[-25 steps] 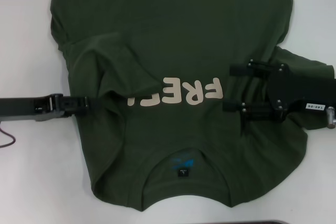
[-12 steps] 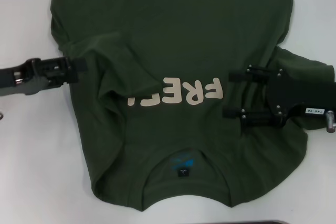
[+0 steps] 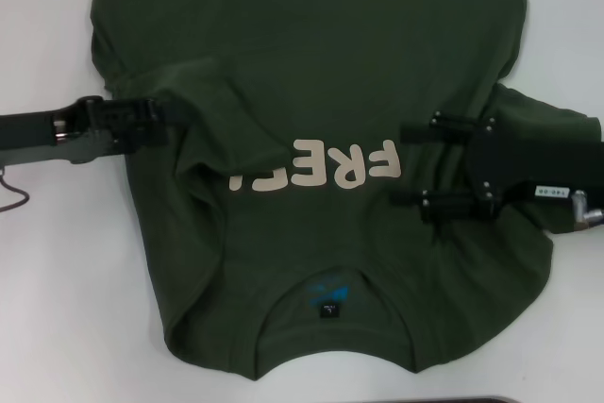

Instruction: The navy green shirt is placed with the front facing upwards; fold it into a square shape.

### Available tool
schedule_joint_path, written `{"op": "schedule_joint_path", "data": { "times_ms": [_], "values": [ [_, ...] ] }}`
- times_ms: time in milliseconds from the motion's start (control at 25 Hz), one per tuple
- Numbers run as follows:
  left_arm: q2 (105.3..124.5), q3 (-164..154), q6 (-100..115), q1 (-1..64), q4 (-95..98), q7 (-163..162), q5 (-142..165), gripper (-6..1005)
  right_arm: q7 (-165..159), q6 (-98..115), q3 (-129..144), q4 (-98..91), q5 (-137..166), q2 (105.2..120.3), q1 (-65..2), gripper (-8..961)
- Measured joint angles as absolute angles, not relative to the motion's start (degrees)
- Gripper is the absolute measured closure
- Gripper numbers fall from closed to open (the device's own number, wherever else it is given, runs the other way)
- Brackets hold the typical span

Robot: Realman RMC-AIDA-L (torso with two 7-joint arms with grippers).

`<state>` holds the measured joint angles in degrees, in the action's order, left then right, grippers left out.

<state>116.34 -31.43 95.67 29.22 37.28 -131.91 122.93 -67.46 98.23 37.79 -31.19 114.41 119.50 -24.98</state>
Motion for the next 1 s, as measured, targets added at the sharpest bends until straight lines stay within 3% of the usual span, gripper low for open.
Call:
{"op": "schedule_joint_path", "data": {
  "times_ms": [240, 480, 680, 1000],
  "values": [
    [115.82, -31.09, 95.84, 28.74, 37.55, -131.79, 122.93, 310, -82.21, 98.17, 37.43, -31.33, 113.99, 119.53, -29.23, 37],
    [114.66, -31.06, 96.31, 28.06, 37.97, -131.33, 123.03, 311, -104.89, 96.86, 39.46, -32.64, 117.19, 118.17, -35.34, 38],
    [114.19, -30.65, 96.9, 27.46, 38.23, -131.26, 122.7, 311, -119.84, 96.69, 40.75, -36.81, 117.49, 117.88, -37.36, 38],
    [113.7, -30.23, 97.75, 26.73, 38.32, -131.39, 122.6, 311, -137.18, 90.83, 42.11, -36.16, 119.19, 115.37, -38.09, 38]
  ]
}}
